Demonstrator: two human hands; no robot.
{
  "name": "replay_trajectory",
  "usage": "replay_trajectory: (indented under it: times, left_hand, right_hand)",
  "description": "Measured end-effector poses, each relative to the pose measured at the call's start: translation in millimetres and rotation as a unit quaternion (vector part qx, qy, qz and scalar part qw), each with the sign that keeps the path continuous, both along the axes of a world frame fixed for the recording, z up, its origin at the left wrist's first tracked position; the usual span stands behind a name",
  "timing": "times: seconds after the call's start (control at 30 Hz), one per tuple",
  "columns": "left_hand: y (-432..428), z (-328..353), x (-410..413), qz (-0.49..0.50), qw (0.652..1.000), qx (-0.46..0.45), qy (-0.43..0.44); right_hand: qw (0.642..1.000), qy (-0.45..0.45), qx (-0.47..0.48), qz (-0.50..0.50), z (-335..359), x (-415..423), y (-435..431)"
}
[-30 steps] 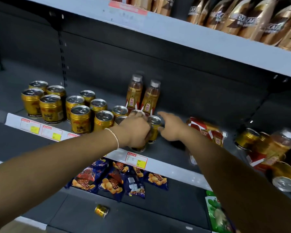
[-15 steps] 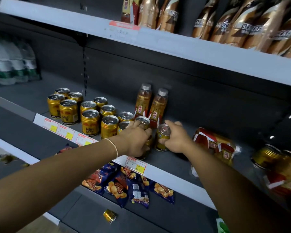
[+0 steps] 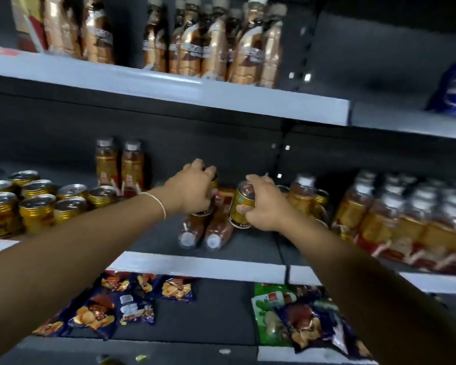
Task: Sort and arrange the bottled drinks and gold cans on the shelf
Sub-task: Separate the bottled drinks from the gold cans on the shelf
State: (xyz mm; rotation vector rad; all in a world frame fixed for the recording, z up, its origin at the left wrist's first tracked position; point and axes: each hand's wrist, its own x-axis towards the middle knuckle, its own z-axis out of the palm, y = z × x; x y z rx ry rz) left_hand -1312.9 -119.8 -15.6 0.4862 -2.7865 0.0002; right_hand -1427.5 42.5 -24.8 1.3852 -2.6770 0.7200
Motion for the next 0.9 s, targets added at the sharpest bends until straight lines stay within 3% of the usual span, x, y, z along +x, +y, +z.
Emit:
replay_trajectory:
  times: [0.43,0.9]
  left_hand:
    - [250.5,-5.5,-146.1,-0.239,0.968,0.016,-0.068]
    - [394.1,-42.1,-256.2,-0.359,0.923,0.047,-0.134]
  right_hand:
    - [0.969,-0.072,0.076,-0.222,-24.5,-56.9,287.0]
    - [0.917,-0.106,0.076,-0.378,-55.8,-113.3,415.6]
